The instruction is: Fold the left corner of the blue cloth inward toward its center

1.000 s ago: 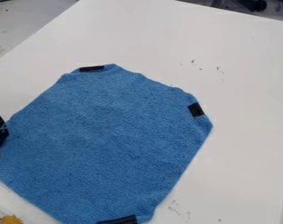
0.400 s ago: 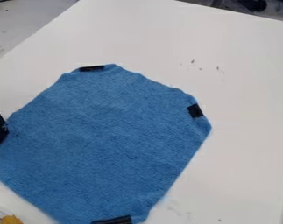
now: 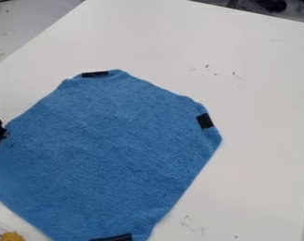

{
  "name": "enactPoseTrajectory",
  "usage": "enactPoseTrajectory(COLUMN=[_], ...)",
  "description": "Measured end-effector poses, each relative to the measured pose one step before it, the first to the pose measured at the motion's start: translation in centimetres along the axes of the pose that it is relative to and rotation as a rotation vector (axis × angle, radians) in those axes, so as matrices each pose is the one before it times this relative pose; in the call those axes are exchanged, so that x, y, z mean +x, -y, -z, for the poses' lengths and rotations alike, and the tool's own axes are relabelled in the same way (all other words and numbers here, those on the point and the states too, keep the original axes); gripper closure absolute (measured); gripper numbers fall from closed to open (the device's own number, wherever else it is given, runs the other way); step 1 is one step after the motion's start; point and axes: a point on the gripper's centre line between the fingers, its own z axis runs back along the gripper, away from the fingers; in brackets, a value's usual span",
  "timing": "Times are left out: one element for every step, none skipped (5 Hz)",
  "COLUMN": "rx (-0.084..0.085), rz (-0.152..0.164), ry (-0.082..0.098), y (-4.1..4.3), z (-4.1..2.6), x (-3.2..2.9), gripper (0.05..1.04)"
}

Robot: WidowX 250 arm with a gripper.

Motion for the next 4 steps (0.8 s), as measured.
enactPoseTrajectory(rx=[0.0637, 0.0068, -0.011, -0.0528], rz=[0.0285, 0.029, 0.0222, 0.02], ry=[0.0021, -0.001, 0.0289, 0.0009], y=[0.496, 1.329, 1.901, 2.734], z=[-2.461, -1.216, -0.612, 1.0], x=[1.933, 2.332, 2.432, 1.73], gripper=[1.01, 1.027, 1.028, 1.029])
